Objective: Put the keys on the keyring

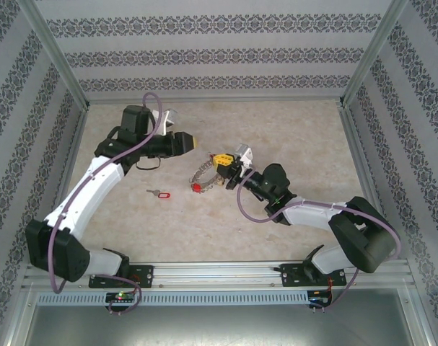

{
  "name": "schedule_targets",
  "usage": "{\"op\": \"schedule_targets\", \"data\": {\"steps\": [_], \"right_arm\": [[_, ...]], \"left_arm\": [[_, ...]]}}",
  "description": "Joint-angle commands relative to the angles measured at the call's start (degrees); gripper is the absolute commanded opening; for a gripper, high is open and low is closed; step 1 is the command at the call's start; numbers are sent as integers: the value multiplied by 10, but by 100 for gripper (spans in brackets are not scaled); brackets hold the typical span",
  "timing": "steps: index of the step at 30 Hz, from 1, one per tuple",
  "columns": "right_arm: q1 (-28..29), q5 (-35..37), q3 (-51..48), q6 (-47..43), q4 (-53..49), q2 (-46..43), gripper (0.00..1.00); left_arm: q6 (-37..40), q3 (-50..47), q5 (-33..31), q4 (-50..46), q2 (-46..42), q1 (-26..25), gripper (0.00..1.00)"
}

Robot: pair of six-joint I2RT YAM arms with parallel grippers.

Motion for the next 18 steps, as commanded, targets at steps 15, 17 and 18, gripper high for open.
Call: {"op": "schedule_targets", "data": {"steps": [15, 17, 18], "right_arm": [[-35, -179, 13, 5, -10, -41, 0], [-35, -185, 14, 2, -14, -41, 0], [-34, -191, 15, 0, -16, -41, 0]], "left_arm": [[558, -53, 153, 57, -37, -49, 35], [576, -52, 163, 45, -27, -57, 35], [593, -53, 164, 36, -21, -63, 35]]}}
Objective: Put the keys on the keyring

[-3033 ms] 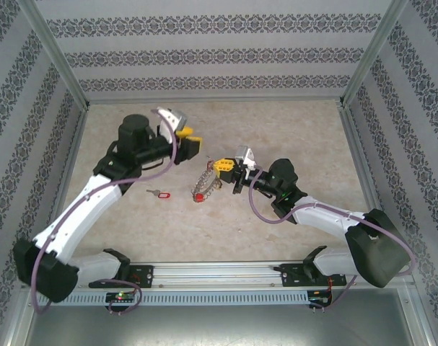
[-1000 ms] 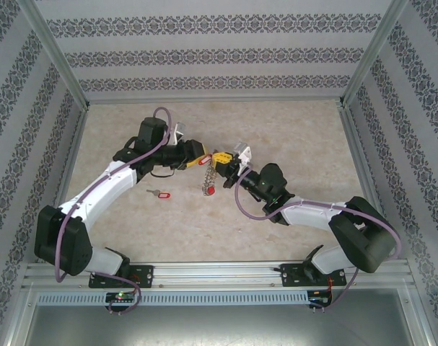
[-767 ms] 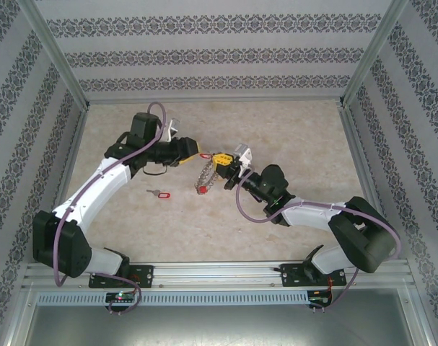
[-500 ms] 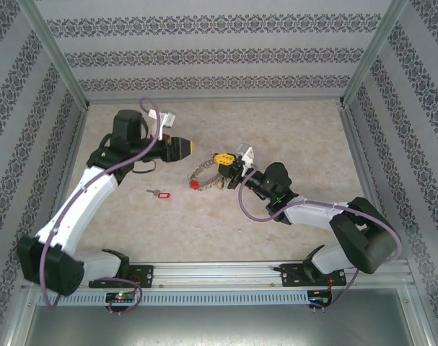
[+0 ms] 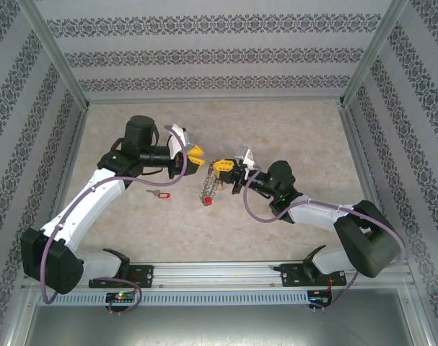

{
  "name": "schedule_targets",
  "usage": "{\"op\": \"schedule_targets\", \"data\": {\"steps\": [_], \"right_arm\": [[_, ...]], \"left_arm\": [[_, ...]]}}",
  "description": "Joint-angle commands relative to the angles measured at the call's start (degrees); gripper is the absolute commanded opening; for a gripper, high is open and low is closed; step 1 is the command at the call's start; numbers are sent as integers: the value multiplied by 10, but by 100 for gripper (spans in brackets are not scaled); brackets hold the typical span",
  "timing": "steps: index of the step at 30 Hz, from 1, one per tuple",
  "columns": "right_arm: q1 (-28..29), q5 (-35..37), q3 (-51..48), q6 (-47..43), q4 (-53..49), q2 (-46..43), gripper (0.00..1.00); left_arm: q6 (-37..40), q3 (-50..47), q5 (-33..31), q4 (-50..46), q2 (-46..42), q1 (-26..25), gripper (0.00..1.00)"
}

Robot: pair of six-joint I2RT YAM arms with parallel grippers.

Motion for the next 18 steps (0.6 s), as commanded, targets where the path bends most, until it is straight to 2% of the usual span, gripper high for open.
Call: {"op": "schedule_targets", "data": {"steps": [1, 6, 10, 18], "right_arm": [[-2, -37, 16, -5, 18, -18, 0], [-1, -40, 17, -6, 16, -17, 0], [0, -43, 17, -5, 14, -18, 0], [2, -55, 16, -8, 9, -18, 0]], "left_arm": [[89, 17, 39, -45, 11, -19, 33], [131, 24, 39, -78, 38, -36, 23], [145, 32, 21, -102, 55, -38, 20], [137, 8, -50, -63, 32, -38, 33]]}}
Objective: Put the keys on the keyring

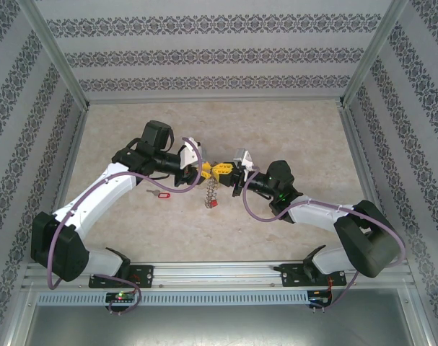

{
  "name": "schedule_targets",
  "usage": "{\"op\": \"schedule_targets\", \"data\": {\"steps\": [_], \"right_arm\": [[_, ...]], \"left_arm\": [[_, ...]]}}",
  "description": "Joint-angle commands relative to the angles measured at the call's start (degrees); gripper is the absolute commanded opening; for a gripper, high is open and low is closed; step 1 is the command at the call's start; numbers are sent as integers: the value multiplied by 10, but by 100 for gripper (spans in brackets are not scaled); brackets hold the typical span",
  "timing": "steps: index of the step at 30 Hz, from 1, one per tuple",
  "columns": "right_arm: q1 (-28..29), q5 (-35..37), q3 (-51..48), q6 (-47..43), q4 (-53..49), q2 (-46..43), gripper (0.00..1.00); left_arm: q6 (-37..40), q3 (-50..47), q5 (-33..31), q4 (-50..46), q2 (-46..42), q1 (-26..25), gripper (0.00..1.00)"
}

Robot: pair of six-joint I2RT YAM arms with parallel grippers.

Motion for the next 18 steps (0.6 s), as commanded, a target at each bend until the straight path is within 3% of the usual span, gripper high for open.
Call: {"op": "schedule_targets", "data": {"steps": [1, 8, 18], "right_arm": [[3, -30, 15, -7, 33, -17, 0], [6, -33, 12, -13, 29, -21, 0], [11, -34, 11, -22, 19, -31, 0]], "left_arm": [[26, -6, -41, 14, -27, -5, 33], [53, -3, -58, 16, -58, -1, 36], [96, 38, -16, -57, 6, -2, 33]]}}
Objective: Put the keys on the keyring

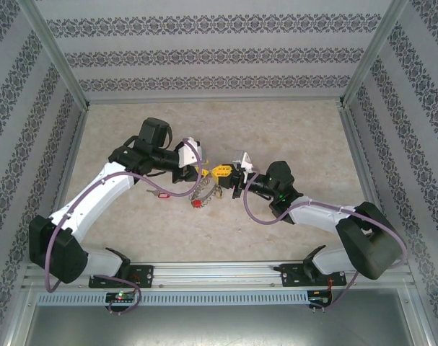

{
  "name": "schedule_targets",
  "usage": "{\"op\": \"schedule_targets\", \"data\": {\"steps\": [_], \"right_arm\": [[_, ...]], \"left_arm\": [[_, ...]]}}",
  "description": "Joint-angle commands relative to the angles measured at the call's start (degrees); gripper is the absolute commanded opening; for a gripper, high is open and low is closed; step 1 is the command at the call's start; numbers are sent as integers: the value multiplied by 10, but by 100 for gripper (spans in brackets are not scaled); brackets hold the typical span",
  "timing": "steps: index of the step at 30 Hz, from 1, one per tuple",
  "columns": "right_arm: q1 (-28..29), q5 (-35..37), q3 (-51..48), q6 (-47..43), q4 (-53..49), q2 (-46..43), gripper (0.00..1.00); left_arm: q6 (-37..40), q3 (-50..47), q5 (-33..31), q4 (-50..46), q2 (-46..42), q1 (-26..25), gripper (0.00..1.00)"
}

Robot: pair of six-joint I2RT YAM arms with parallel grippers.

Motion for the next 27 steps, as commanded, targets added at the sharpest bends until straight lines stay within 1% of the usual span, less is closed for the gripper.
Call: {"op": "schedule_targets", "data": {"steps": [1, 4, 7, 11, 13, 15, 17, 19, 20, 21, 22, 23, 24, 27], "right_arm": [[6, -18, 11, -14, 23, -22, 0], [8, -20, 9, -17, 19, -23, 0], [8, -17, 8, -20, 17, -22, 0], [9, -18, 8, -22, 16, -19, 0], [10, -19, 7, -27, 9, -19, 0], [7, -29, 8, -45, -14, -23, 0], [0, -50, 13, -81, -76, -37, 0], [-8, -58, 23, -137, -181, -63, 21], [-11, -65, 39, -190, -274, -80, 25], [-10, -66, 65, -268, -397, -96, 27], [-8, -55, 93, -326, -492, -105, 28], [-9, -39, 114, -356, -564, -109, 28], [-15, -32, 126, -362, -596, -113, 28], [-37, -40, 132, -327, -599, -129, 34]], "left_arm": [[27, 15, 30, -31, 12, -2, 33], [17, 14, 32, -26, 19, -1, 31], [14, 14, 45, -30, 25, -2, 24], [17, 12, 63, -40, 28, -2, 0], [18, 8, 68, -40, 25, -2, 0], [14, 2, 59, -33, 18, -2, 0], [12, -6, 45, -24, 7, -2, 0], [11, -13, 32, -17, -4, -2, 0], [13, -14, 27, -22, -7, -2, 0], [18, -11, 22, -31, -8, -3, 0], [21, -7, 18, -39, -7, -3, 0], [24, -3, 16, -50, -4, -3, 0], [25, 0, 13, -56, -3, -3, 0], [24, 1, 16, -57, 0, -7, 0]]}}
